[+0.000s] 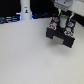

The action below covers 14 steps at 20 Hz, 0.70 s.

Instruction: Open the kcup holder, insert the kcup into the holder, and close the kcup holder

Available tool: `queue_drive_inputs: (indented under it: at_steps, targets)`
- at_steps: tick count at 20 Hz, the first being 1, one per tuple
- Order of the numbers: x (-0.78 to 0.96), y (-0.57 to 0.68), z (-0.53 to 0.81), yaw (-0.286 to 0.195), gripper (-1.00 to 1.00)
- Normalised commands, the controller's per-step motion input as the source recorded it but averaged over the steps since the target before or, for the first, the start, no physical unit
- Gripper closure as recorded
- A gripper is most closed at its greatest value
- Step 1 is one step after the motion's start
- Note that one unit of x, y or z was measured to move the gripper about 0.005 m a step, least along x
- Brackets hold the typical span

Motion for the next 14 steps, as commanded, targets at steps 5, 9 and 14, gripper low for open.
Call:
queue_drive_inputs:
  at_steps: [5,9,14]
  targets:
    - [-0.03,-0.05,0.02,-0.009,1.00]
    - [-0.13,-0.07,0.12,-0.001,1.00]
    - [-0.28,-0.24,0.22,-0.013,1.00]
